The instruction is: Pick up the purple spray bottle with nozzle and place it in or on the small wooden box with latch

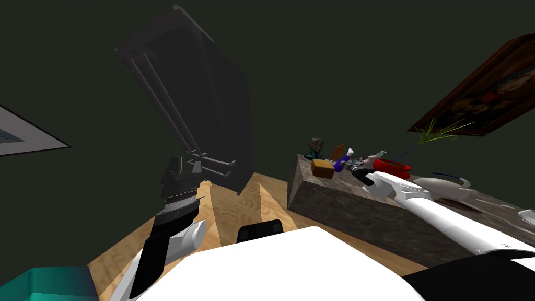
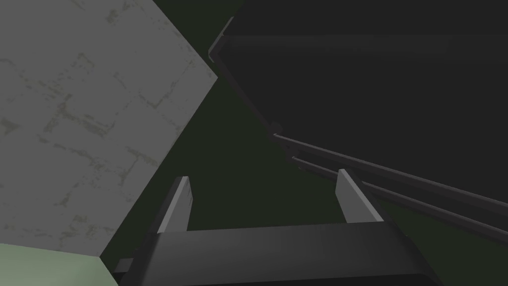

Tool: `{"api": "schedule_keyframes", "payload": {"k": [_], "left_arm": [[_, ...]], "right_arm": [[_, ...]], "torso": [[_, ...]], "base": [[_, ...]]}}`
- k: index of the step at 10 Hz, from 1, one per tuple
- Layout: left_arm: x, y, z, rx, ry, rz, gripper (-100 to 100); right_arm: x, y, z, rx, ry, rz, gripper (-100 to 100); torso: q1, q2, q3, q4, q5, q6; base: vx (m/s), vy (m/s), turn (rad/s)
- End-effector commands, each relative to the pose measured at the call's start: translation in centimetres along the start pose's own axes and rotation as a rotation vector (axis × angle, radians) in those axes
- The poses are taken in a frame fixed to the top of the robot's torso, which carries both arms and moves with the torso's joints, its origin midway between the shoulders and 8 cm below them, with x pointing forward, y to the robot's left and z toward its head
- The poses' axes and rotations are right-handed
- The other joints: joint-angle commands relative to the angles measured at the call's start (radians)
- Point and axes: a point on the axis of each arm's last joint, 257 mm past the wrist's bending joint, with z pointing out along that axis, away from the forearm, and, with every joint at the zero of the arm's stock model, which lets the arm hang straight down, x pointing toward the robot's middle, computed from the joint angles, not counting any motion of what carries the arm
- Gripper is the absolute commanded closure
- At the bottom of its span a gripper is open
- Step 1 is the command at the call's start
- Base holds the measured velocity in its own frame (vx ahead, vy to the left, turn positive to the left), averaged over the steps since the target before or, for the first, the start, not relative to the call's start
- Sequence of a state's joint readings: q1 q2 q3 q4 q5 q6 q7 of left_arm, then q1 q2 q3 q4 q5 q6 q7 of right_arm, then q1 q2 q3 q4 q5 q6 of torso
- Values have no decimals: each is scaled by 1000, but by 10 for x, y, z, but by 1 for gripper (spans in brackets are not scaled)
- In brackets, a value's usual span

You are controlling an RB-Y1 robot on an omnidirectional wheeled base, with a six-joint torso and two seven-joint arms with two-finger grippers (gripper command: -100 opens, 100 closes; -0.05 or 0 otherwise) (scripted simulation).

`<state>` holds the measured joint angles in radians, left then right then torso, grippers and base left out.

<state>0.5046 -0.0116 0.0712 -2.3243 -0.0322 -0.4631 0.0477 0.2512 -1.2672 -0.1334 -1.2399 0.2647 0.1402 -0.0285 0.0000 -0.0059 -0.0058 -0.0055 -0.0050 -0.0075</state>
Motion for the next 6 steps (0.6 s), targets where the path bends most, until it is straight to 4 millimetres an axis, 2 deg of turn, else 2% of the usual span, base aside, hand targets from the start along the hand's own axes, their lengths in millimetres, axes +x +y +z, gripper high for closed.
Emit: {"api": "schedule_keyframes", "payload": {"k": [1, 6], "left_arm": [[0, 0, 0, 0, 0, 0, 0], [0, 0, 0, 0, 0, 0, 0]], "right_arm": [[-12, 8, 2, -18, -6, -2, 100], [-50, 26, 7, -57, -21, -14, 100]], "torso": [[0, 0, 0, 0, 0, 0], [1, -6, -4, -1, 0, -8]], "base": [[0, -22, 60], [-2, -34, 74]]}}
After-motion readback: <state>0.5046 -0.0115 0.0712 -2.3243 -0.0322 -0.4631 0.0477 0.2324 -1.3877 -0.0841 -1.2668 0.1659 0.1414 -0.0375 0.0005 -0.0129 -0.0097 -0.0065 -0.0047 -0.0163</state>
